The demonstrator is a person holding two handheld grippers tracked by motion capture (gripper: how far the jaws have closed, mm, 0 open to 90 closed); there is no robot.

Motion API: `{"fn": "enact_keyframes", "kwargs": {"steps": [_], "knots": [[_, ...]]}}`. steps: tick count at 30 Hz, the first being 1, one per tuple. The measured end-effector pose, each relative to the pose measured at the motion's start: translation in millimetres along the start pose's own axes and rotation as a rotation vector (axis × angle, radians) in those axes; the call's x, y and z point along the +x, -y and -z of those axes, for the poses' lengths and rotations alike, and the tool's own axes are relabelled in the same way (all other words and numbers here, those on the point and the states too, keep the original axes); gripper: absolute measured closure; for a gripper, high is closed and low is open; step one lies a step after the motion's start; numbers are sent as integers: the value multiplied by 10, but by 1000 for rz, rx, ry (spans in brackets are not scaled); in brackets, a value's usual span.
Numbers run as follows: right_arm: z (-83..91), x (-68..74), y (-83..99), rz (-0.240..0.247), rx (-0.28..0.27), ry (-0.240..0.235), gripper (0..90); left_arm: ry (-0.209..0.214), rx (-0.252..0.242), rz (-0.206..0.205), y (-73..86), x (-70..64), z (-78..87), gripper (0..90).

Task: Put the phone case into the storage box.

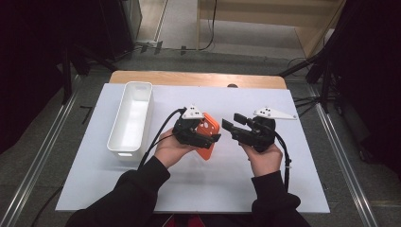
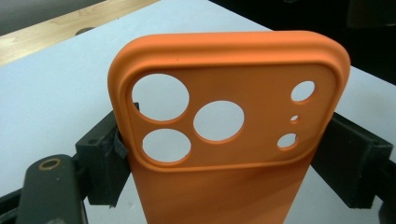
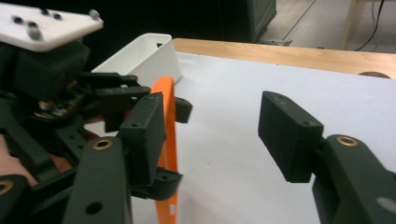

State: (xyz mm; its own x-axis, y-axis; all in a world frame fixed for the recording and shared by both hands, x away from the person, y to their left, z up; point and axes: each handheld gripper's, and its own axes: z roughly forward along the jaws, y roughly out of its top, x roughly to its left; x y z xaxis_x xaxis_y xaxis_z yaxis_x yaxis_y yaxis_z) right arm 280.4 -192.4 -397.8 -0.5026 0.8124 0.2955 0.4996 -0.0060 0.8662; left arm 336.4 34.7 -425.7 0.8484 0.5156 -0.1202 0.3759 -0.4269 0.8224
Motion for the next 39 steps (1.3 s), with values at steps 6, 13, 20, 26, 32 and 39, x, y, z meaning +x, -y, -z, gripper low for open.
{"fn": "enact_keyframes", "kwargs": {"steps": [6, 13, 20, 26, 32, 39], "knots": [[-15, -87, 51, 0, 15, 9, 373, 6, 7, -11, -24, 1, 31, 155], [-44, -151, 119, 28, 55, 26, 359, 13, 11, -15, -48, 4, 78, 155], [-57, -198, 216, 38, 79, 19, 350, 26, 15, -19, -57, -1, 101, 155], [-55, -263, 327, 31, 98, -5, 349, 29, 19, -15, -61, -11, 121, 155], [-26, -332, 467, 46, 116, -5, 314, 43, 10, -20, -68, -28, 143, 155], [-18, -348, 521, 38, 124, -28, 294, 46, 15, -23, -65, -21, 148, 155]]}}
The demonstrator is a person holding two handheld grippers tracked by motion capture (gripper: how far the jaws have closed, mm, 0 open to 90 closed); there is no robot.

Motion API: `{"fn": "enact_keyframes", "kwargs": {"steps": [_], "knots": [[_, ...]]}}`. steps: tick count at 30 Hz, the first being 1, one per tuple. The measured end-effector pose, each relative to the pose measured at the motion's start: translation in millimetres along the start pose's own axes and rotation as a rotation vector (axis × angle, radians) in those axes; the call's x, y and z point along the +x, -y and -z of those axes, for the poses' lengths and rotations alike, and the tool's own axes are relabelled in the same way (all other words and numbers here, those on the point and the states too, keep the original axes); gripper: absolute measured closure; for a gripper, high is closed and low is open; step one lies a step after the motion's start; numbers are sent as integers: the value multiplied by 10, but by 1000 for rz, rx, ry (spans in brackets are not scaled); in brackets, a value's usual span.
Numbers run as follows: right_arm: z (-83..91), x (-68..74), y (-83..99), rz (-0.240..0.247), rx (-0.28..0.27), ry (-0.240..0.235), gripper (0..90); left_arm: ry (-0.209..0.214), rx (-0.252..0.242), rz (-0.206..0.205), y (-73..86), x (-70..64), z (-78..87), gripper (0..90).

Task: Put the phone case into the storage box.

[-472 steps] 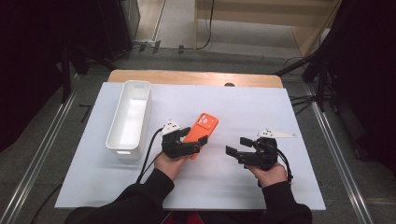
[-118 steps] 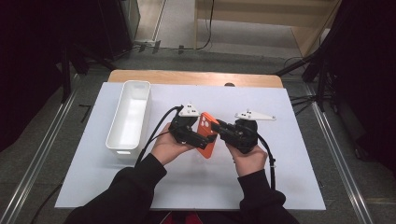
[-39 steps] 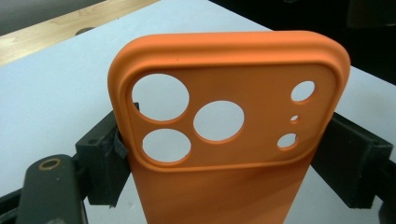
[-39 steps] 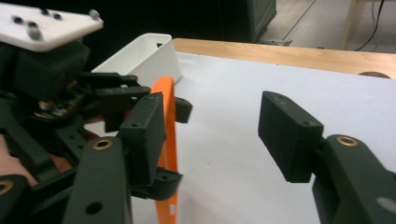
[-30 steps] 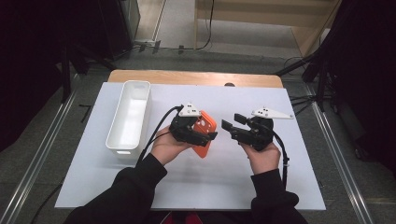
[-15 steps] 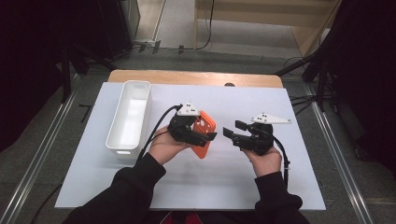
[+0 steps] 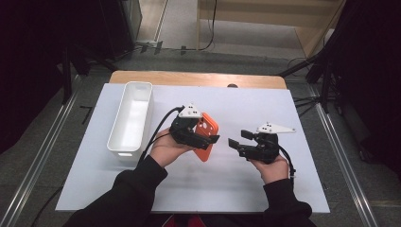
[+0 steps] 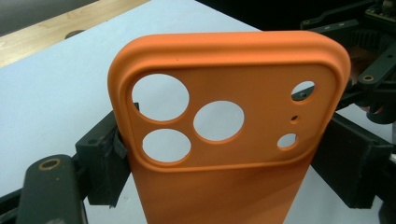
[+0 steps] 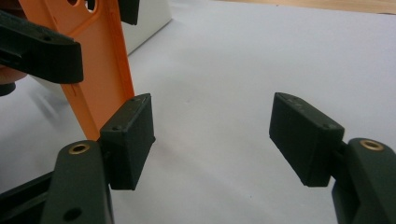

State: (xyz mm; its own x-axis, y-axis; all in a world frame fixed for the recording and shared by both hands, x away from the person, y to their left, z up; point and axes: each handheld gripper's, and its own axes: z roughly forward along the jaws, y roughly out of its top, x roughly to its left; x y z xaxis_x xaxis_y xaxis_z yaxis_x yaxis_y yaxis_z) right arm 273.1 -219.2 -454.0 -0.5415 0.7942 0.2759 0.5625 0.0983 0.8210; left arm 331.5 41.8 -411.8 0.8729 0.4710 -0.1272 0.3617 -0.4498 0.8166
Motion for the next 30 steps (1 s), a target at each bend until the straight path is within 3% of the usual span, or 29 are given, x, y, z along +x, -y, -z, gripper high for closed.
{"fn": "enact_keyframes", "kwargs": {"steps": [7, 11, 20, 30], "knots": [[-47, -17, 98, 24, 11, -73, 260, 4, -3, 0, -3, 26, 39, 155], [-42, 11, 134, 74, 36, -75, 260, 6, 0, -2, -1, 30, 41, 155], [25, -7, 239, 76, 69, -109, 260, 13, 8, -1, -2, 44, 54, 155], [116, -10, 389, 92, 78, -103, 260, 17, 11, 3, -8, 55, 80, 155]]}}
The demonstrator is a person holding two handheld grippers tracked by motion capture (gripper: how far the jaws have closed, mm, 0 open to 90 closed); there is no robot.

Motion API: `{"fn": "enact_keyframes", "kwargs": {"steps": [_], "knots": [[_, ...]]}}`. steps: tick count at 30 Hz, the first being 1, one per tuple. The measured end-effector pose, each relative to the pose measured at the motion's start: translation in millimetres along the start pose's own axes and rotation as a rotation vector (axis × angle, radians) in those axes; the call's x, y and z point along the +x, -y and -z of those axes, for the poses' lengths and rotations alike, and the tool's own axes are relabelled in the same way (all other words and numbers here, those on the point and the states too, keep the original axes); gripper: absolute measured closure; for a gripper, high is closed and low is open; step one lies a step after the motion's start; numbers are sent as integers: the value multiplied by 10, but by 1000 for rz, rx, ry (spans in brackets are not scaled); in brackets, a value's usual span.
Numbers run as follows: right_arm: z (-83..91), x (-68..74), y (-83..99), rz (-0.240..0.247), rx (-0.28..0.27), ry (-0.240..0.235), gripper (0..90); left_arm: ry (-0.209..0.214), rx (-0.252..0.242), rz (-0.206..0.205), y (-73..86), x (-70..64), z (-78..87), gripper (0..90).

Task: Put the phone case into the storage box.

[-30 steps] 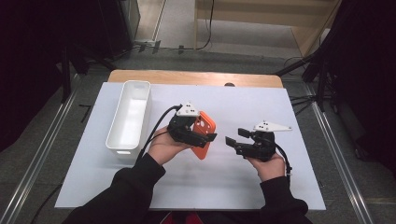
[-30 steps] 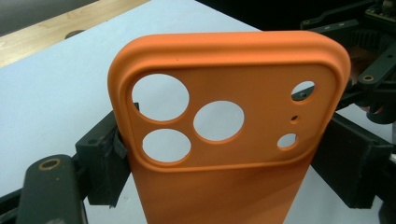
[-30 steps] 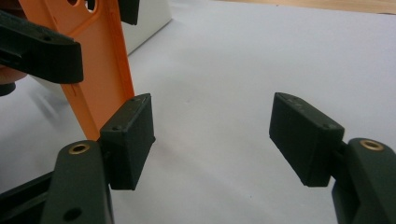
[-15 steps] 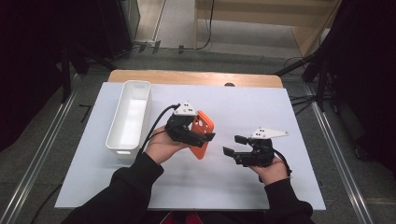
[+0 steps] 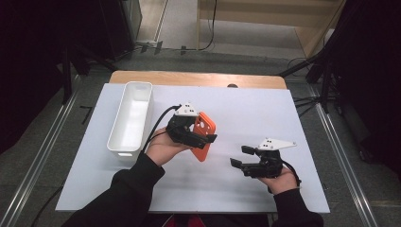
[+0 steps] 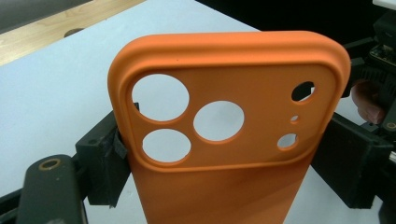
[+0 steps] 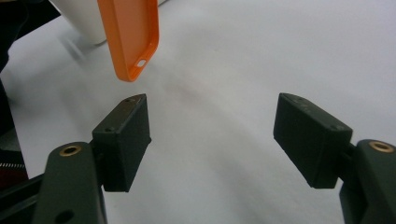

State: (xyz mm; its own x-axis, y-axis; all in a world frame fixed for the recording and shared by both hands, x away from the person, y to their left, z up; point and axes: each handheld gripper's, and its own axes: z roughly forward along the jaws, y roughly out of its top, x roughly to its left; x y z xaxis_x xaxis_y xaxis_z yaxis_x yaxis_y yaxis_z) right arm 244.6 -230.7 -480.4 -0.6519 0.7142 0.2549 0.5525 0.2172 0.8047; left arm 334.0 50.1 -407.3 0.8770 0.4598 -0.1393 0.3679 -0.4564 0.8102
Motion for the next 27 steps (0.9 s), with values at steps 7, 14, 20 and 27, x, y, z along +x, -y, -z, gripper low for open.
{"fn": "enact_keyframes", "kwargs": {"steps": [7, 14, 20, 27], "knots": [[68, 8, 102, 8, 11, -7, 260, 13, 3, 4, -14, -3, 31, 155], [154, -9, 185, -7, 20, 21, 260, 21, 5, 1, -30, 12, 63, 155], [214, -29, 252, -1, 26, 31, 260, 32, 1, 13, -44, 31, 99, 155], [204, -39, 278, -7, 33, 23, 260, 23, 8, 15, -78, 64, 187, 155]]}}
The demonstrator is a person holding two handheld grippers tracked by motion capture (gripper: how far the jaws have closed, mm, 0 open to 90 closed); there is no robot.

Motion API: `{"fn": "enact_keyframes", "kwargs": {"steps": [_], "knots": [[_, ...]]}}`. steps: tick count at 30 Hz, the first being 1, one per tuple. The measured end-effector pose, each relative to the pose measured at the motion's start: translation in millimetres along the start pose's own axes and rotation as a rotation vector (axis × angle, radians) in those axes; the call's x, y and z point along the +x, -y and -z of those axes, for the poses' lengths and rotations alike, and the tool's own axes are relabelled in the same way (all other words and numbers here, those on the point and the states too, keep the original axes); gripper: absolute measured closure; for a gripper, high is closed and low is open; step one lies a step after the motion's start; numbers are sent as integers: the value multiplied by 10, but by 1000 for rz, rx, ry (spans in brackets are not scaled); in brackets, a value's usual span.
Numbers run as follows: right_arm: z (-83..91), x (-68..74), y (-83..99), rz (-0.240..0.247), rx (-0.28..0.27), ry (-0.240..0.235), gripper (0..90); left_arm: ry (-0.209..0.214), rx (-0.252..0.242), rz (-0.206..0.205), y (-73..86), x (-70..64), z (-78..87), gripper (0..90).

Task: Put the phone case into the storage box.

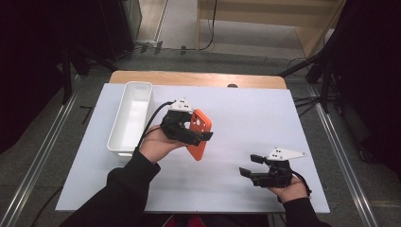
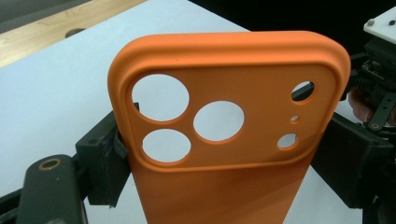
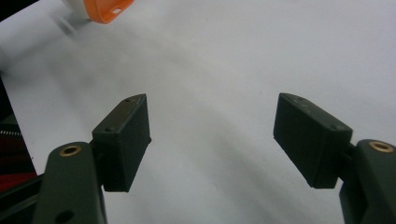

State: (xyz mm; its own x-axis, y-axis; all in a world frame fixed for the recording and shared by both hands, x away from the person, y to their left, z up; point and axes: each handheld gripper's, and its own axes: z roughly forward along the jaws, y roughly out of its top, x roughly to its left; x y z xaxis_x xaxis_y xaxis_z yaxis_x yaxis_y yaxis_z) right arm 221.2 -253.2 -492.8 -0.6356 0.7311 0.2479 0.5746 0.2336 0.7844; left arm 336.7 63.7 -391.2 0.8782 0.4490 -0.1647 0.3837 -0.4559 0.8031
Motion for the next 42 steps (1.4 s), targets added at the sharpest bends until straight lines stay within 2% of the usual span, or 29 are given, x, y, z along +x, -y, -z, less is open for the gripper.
{"fn": "enact_keyframes", "kwargs": {"steps": [20, 29, 42], "knots": [[-11, -15, 1, -8, -4, -8, 260, -19, -15, -1, -110, 95, 345, 155], [-7, -23, 2, -16, -6, -9, 260, -29, -20, 11, -131, 192, 544, 155], [-13, -22, 1, -16, -4, -11, 260, -69, -28, 31, -124, 320, 755, 155]]}}
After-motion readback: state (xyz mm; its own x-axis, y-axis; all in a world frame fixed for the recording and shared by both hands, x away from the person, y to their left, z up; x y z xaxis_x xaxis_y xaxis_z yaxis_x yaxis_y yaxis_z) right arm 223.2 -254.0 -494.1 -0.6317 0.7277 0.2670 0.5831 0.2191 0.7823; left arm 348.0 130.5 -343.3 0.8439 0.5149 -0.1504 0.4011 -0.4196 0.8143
